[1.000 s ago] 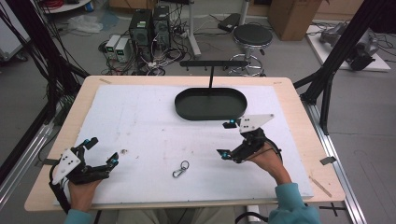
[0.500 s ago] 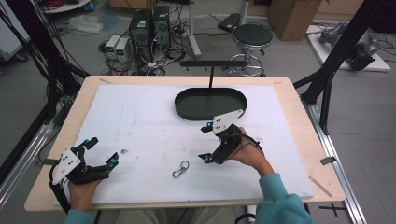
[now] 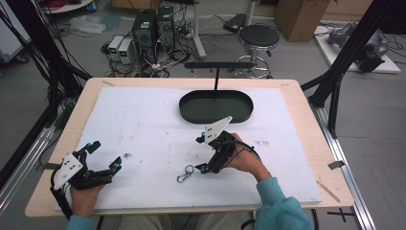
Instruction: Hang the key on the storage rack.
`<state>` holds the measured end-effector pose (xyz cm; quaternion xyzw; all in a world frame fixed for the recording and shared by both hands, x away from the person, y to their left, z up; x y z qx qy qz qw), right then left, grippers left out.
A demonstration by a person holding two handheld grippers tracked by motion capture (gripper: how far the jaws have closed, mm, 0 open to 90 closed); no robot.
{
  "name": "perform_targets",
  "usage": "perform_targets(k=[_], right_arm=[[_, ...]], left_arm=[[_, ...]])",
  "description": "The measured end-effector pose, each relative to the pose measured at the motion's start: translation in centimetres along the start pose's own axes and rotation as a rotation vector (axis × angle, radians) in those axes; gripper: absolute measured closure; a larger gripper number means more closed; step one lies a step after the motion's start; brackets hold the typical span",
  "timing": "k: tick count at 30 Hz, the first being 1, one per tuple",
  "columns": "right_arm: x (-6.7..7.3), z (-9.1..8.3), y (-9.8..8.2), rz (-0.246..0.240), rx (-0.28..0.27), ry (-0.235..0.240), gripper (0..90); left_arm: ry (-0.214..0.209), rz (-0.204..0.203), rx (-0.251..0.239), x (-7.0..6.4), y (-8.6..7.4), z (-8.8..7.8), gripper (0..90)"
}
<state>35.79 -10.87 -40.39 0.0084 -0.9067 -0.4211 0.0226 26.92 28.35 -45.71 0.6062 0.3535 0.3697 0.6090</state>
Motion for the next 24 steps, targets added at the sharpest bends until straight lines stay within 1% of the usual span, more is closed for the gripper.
perform_targets(k=[3,5,7,8,10,15,16,17,20,22,24], right_arm=[[0.0,0.6,0.0,-0.003,0.017,0.009,3.0],[0.1,1.0,0.0,0.003,0.03,0.022,3.0],[0.0,1.1,0.0,-0.004,0.037,0.018,3.0],[0.1,1.4,0.0,0.005,0.042,0.023,3.0],[0.1,1.5,0.0,0.006,0.046,0.026,3.0],[0.2,2.3,-0.1,0.007,0.08,0.041,3.1],[0.2,2.3,-0.1,0.007,0.08,0.041,3.1],[0.3,2.6,-0.2,0.008,0.094,0.041,3.2],[0.3,2.8,-0.2,0.01,0.107,0.052,3.3],[0.3,3.1,-0.2,0.003,0.115,0.059,3.4],[0.4,3.4,-0.3,0.004,0.133,0.069,4.1]], left_arm=[[0.001,-0.002,-0.001,0.0,0.0,0.0,4.9],[0.0,-0.002,0.001,0.0,0.0,0.0,4.9],[0.001,-0.002,-0.001,0.0,0.0,0.0,4.9],[0.001,-0.002,0.0,0.0,0.0,0.0,4.8],[0.002,-0.003,-0.001,0.0,0.0,0.0,4.9],[0.0,-0.003,0.001,0.0,0.0,0.0,4.8],[0.0,-0.003,0.001,0.0,0.0,0.0,4.9],[-0.001,-0.001,0.001,0.0,0.0,0.0,4.9],[0.0,-0.002,0.001,0.0,0.0,0.0,4.9],[0.002,-0.002,0.0,0.0,0.0,0.0,4.9],[0.0,0.0,0.001,0.0,0.0,0.0,4.8]])
Point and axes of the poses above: each handheld gripper's, and its own axes: z roughly forward along the jaws, y roughly out of its top, x roughly to its left, the point moved 2 cm from there along z, roughly forward along the jaws, and after that the axes turned 4 degrees about y, right-handed, at the moved point
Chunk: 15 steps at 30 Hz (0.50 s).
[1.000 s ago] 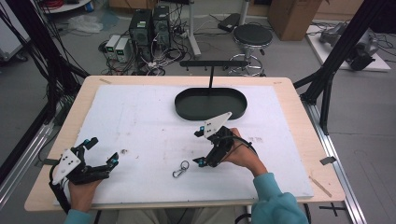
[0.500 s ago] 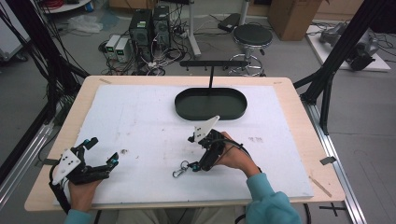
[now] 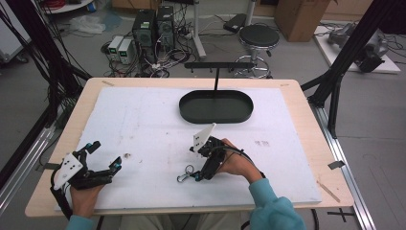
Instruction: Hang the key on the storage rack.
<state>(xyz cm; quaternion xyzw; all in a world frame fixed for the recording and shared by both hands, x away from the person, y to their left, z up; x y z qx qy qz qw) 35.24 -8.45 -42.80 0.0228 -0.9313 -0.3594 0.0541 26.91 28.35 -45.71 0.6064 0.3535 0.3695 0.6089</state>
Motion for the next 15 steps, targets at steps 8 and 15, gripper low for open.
perform_targets(k=[8,15], right_arm=[[0.0,0.8,0.1,0.006,0.041,0.039,9.9],[-0.1,1.5,0.3,0.004,0.076,0.079,16.4]], left_arm=[[0.001,-0.001,-0.001,0.0,0.0,0.0,4.9],[0.002,-0.001,-0.001,0.0,0.0,0.0,4.8]])
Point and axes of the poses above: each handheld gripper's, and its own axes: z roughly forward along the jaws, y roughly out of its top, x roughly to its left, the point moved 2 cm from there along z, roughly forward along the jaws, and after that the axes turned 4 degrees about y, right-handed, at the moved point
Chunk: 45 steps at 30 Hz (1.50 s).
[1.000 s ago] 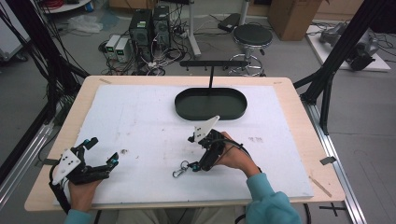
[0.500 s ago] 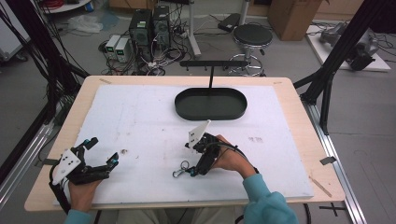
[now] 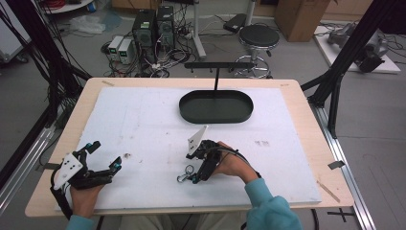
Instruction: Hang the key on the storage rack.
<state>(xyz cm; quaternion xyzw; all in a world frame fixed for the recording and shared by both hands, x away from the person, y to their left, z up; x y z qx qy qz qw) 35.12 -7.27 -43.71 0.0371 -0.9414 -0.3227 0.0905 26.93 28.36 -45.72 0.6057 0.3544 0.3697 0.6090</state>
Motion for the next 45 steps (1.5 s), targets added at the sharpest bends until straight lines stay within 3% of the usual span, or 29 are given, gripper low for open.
perform_targets(k=[13,17,32,45], right_arm=[[-0.04,0.15,0.04,-0.049,0.057,0.03,40.4],[0.04,0.09,-0.15,-0.044,0.077,0.036,47.8],[0.15,-0.59,-0.14,-0.077,0.083,0.029,72.5],[0.18,-0.64,-0.14,-0.084,0.095,0.035,82.2]], left_arm=[[-0.002,0.002,0.0,-0.02,0.01,-0.01,4.9],[-0.002,0.002,0.001,-0.02,0.01,-0.01,4.9],[-0.003,0.003,0.001,-0.01,0.01,-0.01,4.9],[-0.004,0.003,0.0,-0.01,0.01,-0.01,4.9]])
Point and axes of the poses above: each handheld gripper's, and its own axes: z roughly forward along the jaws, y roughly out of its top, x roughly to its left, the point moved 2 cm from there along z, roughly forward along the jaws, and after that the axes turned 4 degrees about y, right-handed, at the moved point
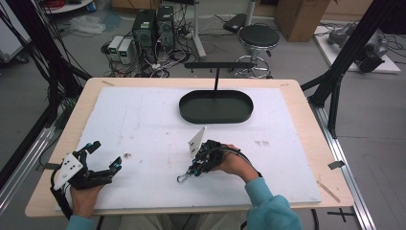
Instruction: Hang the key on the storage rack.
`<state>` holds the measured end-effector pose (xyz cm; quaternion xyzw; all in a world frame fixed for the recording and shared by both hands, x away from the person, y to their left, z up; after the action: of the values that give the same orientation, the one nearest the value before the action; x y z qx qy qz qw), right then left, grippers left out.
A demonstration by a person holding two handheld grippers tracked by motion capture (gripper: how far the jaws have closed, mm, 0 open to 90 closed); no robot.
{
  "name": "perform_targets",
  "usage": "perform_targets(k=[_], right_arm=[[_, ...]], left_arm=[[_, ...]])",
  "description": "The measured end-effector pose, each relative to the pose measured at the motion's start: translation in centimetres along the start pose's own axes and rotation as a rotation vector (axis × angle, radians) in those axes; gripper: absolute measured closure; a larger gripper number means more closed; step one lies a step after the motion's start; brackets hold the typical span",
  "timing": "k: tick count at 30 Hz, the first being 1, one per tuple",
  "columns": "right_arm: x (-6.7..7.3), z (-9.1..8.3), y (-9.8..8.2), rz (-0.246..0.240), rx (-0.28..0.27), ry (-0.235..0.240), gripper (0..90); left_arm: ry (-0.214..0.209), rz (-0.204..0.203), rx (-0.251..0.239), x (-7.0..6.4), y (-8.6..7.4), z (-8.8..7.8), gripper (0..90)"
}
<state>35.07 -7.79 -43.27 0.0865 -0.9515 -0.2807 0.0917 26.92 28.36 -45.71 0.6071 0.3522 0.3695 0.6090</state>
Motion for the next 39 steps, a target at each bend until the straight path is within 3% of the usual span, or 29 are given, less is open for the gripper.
perform_targets(k=[13,17,21,24,30,33,39], right_arm=[[-0.1,-0.1,0.0,0.023,-0.009,0.006,88.1],[0.0,-0.2,0.1,0.03,-0.012,-0.015,88.7],[-0.1,-0.7,0.1,0.087,-0.025,-0.041,88.9],[-0.2,-0.9,0.1,0.086,-0.035,-0.05,88.9],[0.0,-3.1,-0.2,0.129,-0.15,-0.099,88.9],[0.0,-4.5,-0.4,0.159,-0.21,-0.16,88.9],[0.4,-6.9,-0.9,0.189,-0.314,-0.198,88.9]], left_arm=[[0.0,0.0,0.0,0.0,0.0,0.0,4.8],[0.0,-0.001,-0.001,0.0,0.0,0.0,4.8],[0.0,-0.002,-0.001,0.0,0.0,0.0,4.9],[0.001,-0.003,-0.001,0.0,0.0,0.0,4.8],[0.001,-0.004,-0.001,0.0,0.0,0.0,4.9],[0.002,-0.004,-0.001,0.0,0.0,0.0,4.9],[0.0,-0.003,0.002,0.1,0.0,0.0,4.8]])
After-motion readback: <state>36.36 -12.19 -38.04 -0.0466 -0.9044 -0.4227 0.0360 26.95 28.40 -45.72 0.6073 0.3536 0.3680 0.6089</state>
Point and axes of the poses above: each handheld gripper's, and its own axes: z roughly forward along the jaws, y roughly out of its top, x roughly to its left, the point moved 2 cm from there along z, roughly forward along the jaws, and after that the axes turned 4 degrees about y, right-handed, at the moved point
